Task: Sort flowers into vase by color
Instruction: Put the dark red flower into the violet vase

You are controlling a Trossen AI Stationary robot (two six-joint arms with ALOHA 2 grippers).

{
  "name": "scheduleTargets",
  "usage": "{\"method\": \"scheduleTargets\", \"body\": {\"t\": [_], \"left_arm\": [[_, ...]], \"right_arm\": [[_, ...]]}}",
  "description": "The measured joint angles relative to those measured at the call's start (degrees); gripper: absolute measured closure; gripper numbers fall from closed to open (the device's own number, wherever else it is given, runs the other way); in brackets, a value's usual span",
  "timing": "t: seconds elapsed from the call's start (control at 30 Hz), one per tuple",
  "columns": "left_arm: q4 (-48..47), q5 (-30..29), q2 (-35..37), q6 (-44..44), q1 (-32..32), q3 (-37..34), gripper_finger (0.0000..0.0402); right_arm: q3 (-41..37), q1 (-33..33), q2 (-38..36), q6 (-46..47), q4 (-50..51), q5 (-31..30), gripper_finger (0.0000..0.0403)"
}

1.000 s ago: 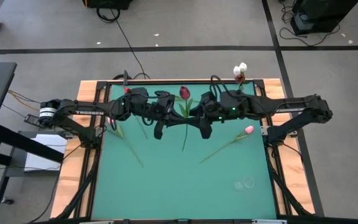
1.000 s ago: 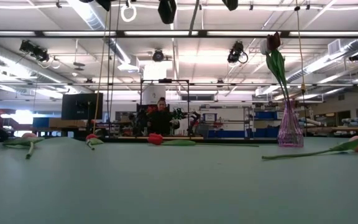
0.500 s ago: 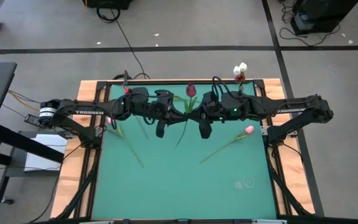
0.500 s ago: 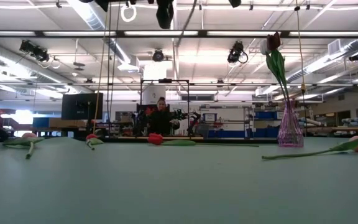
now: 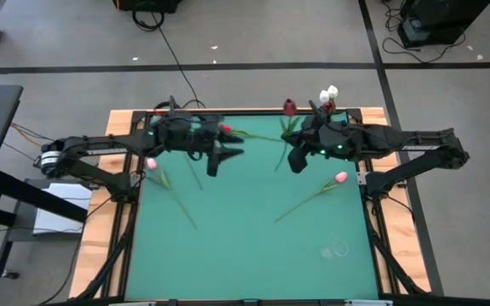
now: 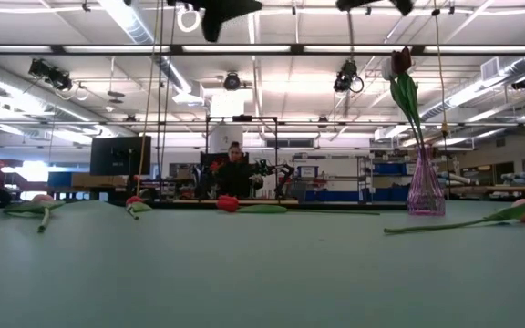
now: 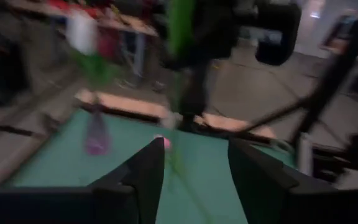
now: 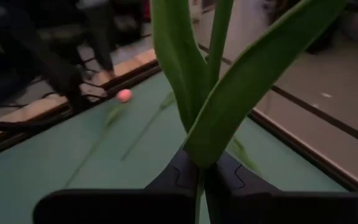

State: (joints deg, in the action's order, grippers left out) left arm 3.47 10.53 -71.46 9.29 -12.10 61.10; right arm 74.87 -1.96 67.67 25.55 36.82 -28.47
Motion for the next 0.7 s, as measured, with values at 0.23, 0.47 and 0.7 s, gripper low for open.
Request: {"method": "scheduleTargets", "body": {"t": [0.23,0.47,0.7], "left_arm": [[-1.90,-0.42,9.73,-3.25,-1.39,-2.18,0.0212],[-2.31,0.67,12.33,-3.52,0.51,-2.82,0.0212],[-2.39,0.82,12.33,-4.89,1.99,-2.84,0.0212]], "right_arm": [[0.00,0.00,-5.08,0.25,5.93,-4.28,0.0387],[0.00,0.36,-10.63,-0.20,13.18,-9.02,0.0387],[0.00,3.71,-15.17,4.68,26.71,-15.32,0.0387]]}}
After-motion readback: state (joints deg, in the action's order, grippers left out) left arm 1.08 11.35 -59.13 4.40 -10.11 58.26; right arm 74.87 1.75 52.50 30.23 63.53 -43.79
